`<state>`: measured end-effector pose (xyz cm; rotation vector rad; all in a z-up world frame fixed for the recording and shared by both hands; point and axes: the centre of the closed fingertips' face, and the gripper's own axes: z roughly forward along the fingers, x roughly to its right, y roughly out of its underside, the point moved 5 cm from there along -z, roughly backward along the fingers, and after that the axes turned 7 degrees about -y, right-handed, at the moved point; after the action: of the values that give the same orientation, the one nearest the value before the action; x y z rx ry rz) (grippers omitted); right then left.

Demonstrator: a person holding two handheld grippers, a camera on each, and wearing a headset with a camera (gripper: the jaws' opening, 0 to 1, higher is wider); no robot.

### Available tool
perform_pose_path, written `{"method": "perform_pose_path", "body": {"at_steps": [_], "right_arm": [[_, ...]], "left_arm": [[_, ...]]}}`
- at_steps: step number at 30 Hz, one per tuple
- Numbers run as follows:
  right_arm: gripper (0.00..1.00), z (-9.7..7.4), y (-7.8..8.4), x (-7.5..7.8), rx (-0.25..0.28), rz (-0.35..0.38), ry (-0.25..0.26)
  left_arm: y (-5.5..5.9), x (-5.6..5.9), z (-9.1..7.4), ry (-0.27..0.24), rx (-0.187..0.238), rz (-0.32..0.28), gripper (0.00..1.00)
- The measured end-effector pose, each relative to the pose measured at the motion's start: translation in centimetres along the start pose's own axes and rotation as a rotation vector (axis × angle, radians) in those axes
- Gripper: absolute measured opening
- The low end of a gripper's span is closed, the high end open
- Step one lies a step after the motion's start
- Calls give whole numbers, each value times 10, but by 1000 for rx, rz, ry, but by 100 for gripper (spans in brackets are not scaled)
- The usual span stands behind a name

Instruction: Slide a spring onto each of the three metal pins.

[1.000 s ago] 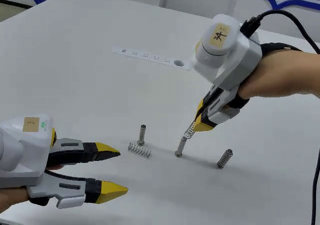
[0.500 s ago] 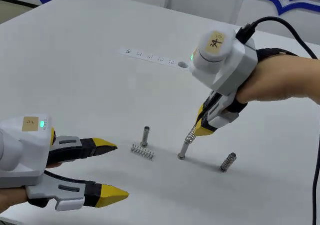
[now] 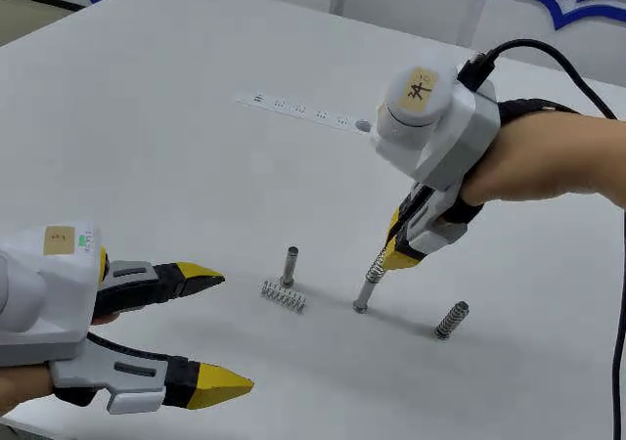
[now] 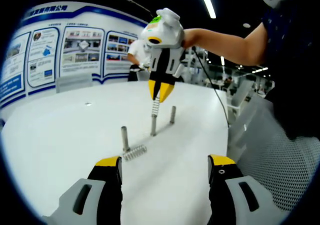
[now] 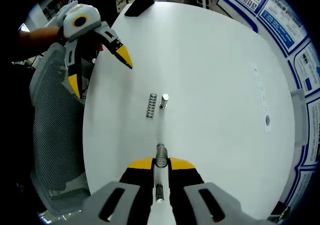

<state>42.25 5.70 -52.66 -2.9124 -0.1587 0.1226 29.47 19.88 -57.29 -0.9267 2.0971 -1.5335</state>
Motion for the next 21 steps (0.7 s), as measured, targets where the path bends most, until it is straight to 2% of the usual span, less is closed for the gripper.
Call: {"method": "perform_pose_path", "body": {"at_steps": [11,21], "right_arm": [[11,15,0,4,-38,2,-20],[11,31,3,5,-45,19,-40]], "left_arm": [[2,-2,-2,-11,-1,-8,71],[4,-3,-4,-20,-2,-13,70]]}}
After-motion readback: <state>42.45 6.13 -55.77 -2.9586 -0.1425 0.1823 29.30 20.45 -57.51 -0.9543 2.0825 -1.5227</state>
